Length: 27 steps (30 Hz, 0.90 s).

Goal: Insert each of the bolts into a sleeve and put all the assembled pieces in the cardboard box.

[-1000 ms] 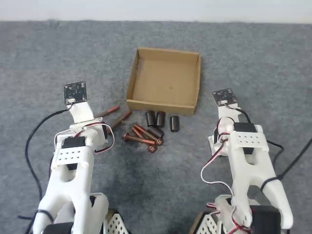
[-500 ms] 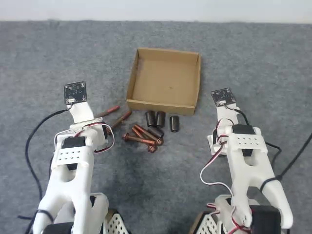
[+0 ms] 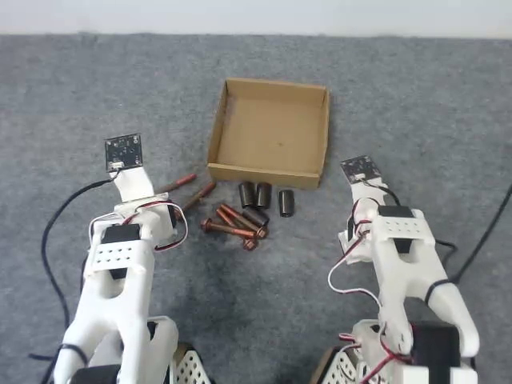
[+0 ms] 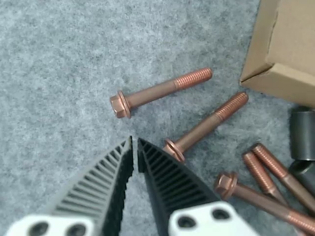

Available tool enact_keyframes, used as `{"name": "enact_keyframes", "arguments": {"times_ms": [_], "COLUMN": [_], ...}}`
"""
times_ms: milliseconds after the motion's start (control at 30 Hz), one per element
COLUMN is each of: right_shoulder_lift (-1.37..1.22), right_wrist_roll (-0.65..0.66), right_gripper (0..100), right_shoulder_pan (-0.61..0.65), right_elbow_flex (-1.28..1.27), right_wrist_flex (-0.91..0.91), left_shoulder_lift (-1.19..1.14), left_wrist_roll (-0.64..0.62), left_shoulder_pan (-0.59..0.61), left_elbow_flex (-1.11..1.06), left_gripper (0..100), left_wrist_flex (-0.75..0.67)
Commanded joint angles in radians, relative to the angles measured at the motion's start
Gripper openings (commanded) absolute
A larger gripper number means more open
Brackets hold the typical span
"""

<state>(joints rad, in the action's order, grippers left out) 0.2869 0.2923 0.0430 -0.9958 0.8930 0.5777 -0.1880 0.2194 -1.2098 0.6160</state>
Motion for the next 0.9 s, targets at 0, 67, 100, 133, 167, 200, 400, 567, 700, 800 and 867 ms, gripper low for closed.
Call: {"name": "enact_keyframes", "arguments": {"times_ms": [0,67,100,133,167,200,400,567,700,800,867], "right_shoulder_lift": [-0.005,-0.010,-0.013,-0.018,-0.021,-0.028,-0.053,-0.054,-0.056,-0.056,-0.056], "right_wrist_roll": [0.020,0.020,0.020,0.020,0.020,0.020,0.012,0.012,0.012,0.012,0.012], "right_gripper": [13.0,12.8,12.0,9.6,6.5,2.8,0.6,0.7,0.7,0.7,0.7], "right_shoulder_pan": [-0.008,-0.008,-0.008,-0.008,-0.010,-0.012,-0.012,-0.010,-0.013,-0.013,-0.013], "right_elbow_flex": [0.049,0.051,0.051,0.057,0.061,0.066,0.083,0.083,0.083,0.083,0.083], "right_wrist_flex": [0.015,0.012,0.010,0.010,0.010,0.010,0.010,0.008,-0.004,-0.005,-0.005], "left_shoulder_lift": [0.021,0.021,0.021,0.021,0.021,0.021,0.021,0.023,0.021,0.014,0.014], "left_wrist_roll": [-0.008,-0.008,-0.008,-0.008,-0.008,-0.008,-0.008,-0.008,-0.009,-0.014,-0.014], "left_shoulder_pan": [-0.006,-0.006,-0.006,-0.006,-0.006,-0.006,-0.006,-0.003,-0.054,-0.091,-0.101], "left_elbow_flex": [0.012,0.012,0.012,0.012,0.012,0.012,0.012,0.019,0.165,0.311,0.360], "left_gripper": [1,1,1,1,1,1,1,1,1,1,1], "left_wrist_flex": [-0.021,-0.021,-0.021,-0.021,-0.021,-0.021,-0.020,-0.014,0.192,0.339,0.370]}}
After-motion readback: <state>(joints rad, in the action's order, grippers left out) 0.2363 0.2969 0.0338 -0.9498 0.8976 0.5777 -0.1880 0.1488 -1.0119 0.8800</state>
